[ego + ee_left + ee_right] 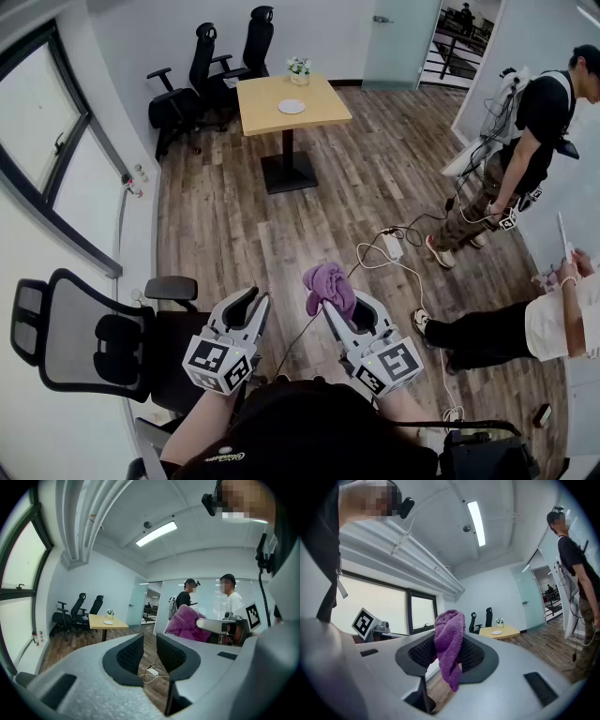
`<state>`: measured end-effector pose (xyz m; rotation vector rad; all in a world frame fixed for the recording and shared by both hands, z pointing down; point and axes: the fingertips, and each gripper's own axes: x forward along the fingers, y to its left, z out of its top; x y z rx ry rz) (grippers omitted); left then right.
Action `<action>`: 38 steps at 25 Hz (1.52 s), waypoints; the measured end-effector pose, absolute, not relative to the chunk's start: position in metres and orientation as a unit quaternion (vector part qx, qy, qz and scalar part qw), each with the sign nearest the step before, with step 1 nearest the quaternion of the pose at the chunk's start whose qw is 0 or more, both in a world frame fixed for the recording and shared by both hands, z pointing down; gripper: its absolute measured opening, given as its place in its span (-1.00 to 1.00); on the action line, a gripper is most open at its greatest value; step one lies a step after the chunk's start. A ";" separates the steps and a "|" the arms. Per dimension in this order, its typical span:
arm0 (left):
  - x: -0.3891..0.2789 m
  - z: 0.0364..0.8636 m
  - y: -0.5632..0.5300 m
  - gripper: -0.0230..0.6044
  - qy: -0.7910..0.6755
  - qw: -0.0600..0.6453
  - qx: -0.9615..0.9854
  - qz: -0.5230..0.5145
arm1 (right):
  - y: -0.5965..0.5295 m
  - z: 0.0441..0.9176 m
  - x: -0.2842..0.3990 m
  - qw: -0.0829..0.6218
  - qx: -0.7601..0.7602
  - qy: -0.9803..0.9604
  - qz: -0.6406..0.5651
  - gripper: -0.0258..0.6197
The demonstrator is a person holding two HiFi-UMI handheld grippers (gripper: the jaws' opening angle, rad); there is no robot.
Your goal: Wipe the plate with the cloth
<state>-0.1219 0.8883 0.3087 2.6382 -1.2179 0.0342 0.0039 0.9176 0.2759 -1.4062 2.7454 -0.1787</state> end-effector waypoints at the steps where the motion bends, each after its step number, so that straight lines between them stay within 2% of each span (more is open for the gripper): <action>1: -0.121 0.310 0.887 -0.66 -0.416 0.120 0.901 0.011 | 0.916 0.275 0.005 0.026 -0.455 0.888 -0.058 -0.53; 8: -0.115 0.312 0.882 -0.66 -0.416 0.122 0.901 0.015 | 0.913 0.278 0.011 0.030 -0.450 0.890 -0.070 -0.53; 23: -0.054 0.305 0.899 -0.66 -0.413 0.111 0.904 0.012 | 0.931 0.281 0.076 0.042 -0.447 0.889 -0.085 -0.53; 38: -0.060 0.312 0.850 -0.66 -0.430 0.105 0.897 0.005 | 0.879 0.290 0.075 0.033 -0.432 0.898 -0.074 -0.53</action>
